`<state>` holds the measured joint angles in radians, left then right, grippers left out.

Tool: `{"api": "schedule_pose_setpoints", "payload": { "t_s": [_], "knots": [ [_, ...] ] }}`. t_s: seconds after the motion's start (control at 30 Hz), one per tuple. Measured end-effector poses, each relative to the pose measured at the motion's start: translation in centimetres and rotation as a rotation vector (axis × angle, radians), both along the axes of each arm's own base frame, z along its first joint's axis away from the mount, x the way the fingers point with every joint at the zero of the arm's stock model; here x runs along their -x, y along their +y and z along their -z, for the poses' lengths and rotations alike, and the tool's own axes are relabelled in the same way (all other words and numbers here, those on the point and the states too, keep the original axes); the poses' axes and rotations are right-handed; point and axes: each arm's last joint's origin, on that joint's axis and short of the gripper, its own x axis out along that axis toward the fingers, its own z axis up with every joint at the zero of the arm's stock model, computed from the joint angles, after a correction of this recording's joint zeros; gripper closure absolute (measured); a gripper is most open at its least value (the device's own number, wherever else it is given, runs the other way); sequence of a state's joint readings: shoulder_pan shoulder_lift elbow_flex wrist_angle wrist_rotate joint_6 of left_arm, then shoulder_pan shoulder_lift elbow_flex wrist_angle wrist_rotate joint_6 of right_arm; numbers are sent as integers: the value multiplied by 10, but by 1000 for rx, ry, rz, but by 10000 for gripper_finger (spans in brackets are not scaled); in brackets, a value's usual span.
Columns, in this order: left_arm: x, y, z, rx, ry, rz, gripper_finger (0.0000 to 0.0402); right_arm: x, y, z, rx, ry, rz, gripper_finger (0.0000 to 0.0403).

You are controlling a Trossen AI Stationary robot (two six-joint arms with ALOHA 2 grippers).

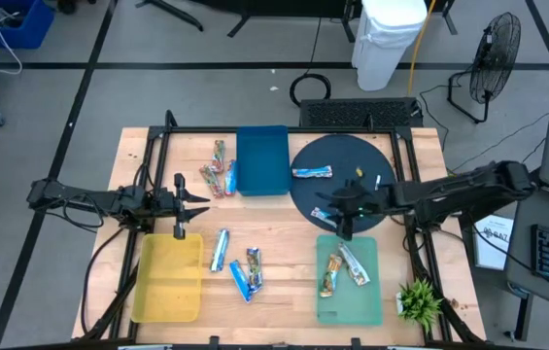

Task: Pick and place Granola Bars by type
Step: Put the yellow granola bar into the green bin

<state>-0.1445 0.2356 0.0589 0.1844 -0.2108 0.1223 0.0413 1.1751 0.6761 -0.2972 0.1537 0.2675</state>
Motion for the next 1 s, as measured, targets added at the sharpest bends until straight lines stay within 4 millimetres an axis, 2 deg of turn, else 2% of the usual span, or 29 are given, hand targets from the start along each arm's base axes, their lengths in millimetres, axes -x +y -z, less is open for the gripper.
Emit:
{"api": "schedule_pose_setpoints", "payload": {
  "t_s": [0.33,0.6,0.77,0.93,1.0],
  "knots": [
    [0,0,0,0,0,0,300,-18,-12,44,-32,217,14,205],
    [0,0,0,0,0,0,300,-21,-14,56,-37,270,20,216],
    [0,0,0,0,0,0,300,-20,-14,51,-33,248,6,275],
    [0,0,0,0,0,0,300,-17,-13,40,-2,209,-72,380],
    [0,0,0,0,0,0,300,-16,-13,34,10,186,-86,391]
  ]
}}
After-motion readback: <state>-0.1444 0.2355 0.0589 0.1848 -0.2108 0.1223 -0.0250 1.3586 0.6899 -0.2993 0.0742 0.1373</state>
